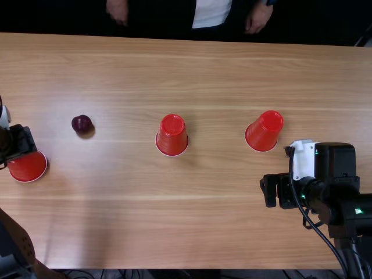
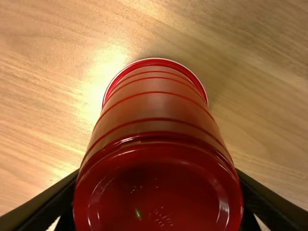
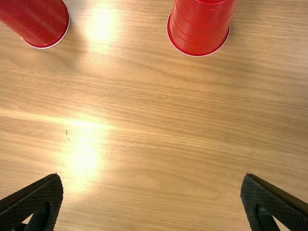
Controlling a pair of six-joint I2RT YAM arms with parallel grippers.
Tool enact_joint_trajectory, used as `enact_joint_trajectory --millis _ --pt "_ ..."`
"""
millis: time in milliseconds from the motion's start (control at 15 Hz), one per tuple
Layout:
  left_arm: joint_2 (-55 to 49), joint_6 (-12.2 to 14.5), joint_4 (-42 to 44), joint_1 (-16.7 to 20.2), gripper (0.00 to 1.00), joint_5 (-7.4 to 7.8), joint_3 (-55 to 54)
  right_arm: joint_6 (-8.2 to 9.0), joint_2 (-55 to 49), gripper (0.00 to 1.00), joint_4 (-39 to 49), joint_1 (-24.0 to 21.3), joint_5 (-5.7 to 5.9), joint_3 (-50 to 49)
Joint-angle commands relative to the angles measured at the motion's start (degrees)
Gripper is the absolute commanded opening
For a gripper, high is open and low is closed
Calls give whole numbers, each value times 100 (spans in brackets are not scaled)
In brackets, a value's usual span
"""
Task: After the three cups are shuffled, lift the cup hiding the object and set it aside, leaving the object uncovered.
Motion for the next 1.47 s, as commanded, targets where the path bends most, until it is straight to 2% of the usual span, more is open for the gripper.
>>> enact_joint_trajectory --millis 0,267,667,733,867,933,1000,1267,1400 --pt "53 -40 -10 42 100 15 -57 17 -111 100 -8 -2 18 3" --pt "-123 -72 -73 50 100 4 5 17 -287 100 -8 -19 18 12" --pt "-1819 -40 -73 -55 100 47 31 17 -463 100 -8 -63 18 47" --pt "-2136 -30 -84 -248 100 99 14 17 -612 100 -8 -63 18 47" --pt "-2610 -30 -126 -1013 100 437 5 17 -682 100 -8 -63 18 38" --pt "-2742 -19 -326 -1435 100 511 5 28 -691 100 -19 -63 7 38" --pt "-2786 -19 -601 -1663 100 511 14 28 -700 100 -19 -63 18 29" --pt "-3357 2 -738 -1848 100 521 -144 154 -1210 100 -29 -72 18 -59" --pt "-3612 2 -685 -1997 100 521 -610 376 -1315 100 -29 -72 18 -138"
